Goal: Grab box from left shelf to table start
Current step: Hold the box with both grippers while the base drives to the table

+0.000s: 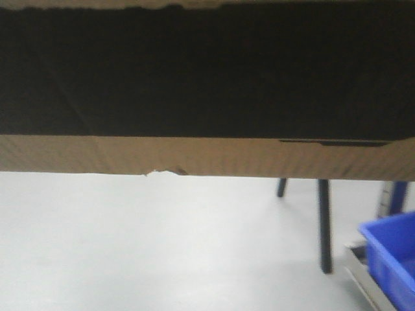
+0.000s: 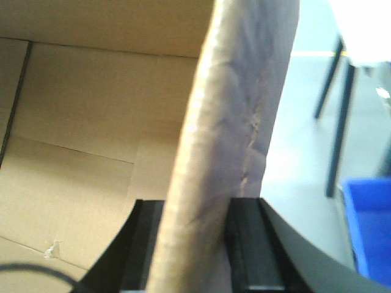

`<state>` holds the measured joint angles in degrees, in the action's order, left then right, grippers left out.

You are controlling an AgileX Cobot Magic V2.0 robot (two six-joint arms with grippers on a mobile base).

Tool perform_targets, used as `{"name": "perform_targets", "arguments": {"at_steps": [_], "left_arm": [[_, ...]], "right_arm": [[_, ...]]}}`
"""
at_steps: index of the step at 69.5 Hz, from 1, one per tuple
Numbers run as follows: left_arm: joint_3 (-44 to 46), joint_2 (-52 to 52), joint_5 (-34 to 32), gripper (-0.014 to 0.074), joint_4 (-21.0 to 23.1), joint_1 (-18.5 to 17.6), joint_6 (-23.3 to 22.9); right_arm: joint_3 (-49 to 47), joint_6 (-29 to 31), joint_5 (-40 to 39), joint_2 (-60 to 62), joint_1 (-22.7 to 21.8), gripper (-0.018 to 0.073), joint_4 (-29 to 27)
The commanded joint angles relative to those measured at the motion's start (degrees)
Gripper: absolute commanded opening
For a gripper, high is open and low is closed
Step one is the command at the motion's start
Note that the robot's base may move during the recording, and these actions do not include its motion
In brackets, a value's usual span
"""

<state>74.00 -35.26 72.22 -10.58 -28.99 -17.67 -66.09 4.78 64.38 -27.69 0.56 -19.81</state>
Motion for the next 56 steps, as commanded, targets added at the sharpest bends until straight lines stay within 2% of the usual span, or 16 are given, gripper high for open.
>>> {"name": "perform_targets", "arguments": {"at_steps": [1,56], "left_arm": [[2.03,0.08,2.59,-0.0093,0.93,-0.22,-1.11],[2.03,0.08,2.59,-0.0093,0.93,-0.22,-1.11]], "right_arm": [[-1.67,1.28,-6.79,-0.95,-0.17,0.0059,-0.73],[-1.67,1.28,-6.79,-0.95,-0.17,0.0059,-0.73]]}}
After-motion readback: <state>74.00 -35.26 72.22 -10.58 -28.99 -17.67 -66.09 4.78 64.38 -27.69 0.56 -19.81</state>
